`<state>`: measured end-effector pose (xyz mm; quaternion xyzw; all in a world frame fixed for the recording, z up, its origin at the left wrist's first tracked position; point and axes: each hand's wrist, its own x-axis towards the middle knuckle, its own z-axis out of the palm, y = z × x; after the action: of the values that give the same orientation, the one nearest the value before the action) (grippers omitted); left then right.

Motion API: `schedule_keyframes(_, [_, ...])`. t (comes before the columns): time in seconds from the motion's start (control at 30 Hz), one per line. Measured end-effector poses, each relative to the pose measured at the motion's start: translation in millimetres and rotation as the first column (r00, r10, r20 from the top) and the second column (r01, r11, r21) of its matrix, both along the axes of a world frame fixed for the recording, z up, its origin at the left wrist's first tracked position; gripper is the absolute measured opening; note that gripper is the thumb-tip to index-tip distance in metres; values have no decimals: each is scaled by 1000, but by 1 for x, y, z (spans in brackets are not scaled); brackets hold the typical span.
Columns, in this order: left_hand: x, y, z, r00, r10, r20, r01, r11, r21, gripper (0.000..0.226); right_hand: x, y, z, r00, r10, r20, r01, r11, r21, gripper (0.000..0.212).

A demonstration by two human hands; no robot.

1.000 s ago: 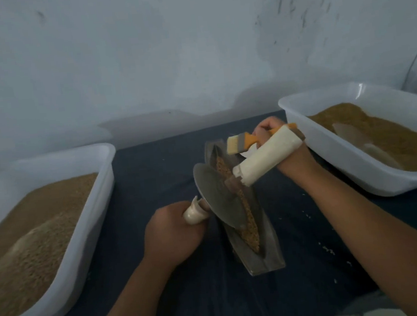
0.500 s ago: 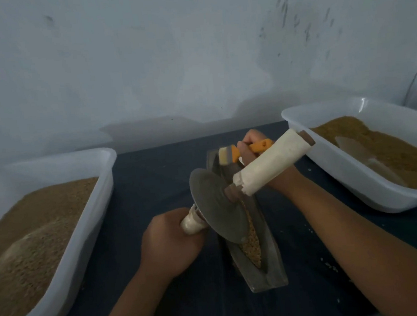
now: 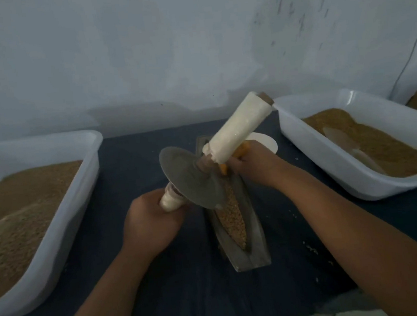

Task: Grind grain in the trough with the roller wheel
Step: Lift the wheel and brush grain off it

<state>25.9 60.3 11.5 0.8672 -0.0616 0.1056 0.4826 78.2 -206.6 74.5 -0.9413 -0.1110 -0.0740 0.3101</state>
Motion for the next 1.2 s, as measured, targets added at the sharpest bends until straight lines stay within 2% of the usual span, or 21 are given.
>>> schedule_keyframes(0.07, [3,1,-2,1000,14,-14,-14,1000,-11,24,-11,-10,5,996,-5,86,6,1000,-9,30])
schedule_keyframes(0.1, [4,1,-2,1000,20,-22,-20,1000,-18,24,-19,-16,9,987,-40,154,33,999,42,29])
schedule_keyframes(0.2, [7,-2,-2,997,65,-43,-66,998,-22,23,-45,-31,27,949,-196,249,105,936,336,35])
schedule_keyframes(0.27, [8,-3,-2,995,84,-59,-85,996,-21,23,-58,-32,35,967,-199,162,96,867,489,38])
schedule_keyframes(0.33, [7,-3,-3,993,89,-72,-90,996,-16,22,-66,-30,38,993,-112,39,72,832,550,38])
schedule_keyframes(0.4, [6,-3,-4,992,97,-80,-97,995,0,24,-70,-26,35,997,15,-75,26,855,517,38])
schedule_keyframes(0.5, [6,-3,-5,990,116,-75,-114,993,35,30,-73,-14,25,970,136,-204,-71,952,297,39])
schedule_keyframes(0.53, [5,-3,-5,991,117,-69,-114,992,45,30,-71,-10,22,974,129,-184,-86,971,223,40])
schedule_keyframes(0.63, [5,-3,-5,992,114,-53,-110,992,58,28,-66,1,19,998,55,2,-55,994,92,39])
schedule_keyframes(0.7, [5,-3,-6,993,108,-43,-105,992,68,24,-62,0,22,998,16,58,-25,989,149,36])
schedule_keyframes(0.73, [5,-3,-6,994,105,-39,-102,992,75,23,-62,-4,25,999,15,38,-22,978,206,36])
schedule_keyframes(0.8, [5,-3,-6,994,100,-35,-97,992,84,23,-64,-10,29,994,80,-80,-56,964,261,37])
schedule_keyframes(0.87, [5,-4,-5,995,97,-35,-93,991,92,25,-67,-8,24,976,140,-168,-104,972,209,38])
schedule_keyframes(0.97, [6,-4,-6,995,94,-40,-89,990,113,21,-64,0,16,996,85,-29,-83,995,47,36])
schedule_keyframes(1.03, [5,-4,-6,996,82,-37,-77,990,118,19,-60,-1,17,999,38,34,-41,995,86,34])
schedule_keyframes(1.13, [4,-6,-5,996,87,-25,-83,988,131,23,-59,-11,22,995,70,-68,-53,972,230,35])
schedule_keyframes(1.2, [4,-6,-5,995,93,-29,-89,986,142,24,-62,-8,19,979,136,-153,-98,967,233,38])
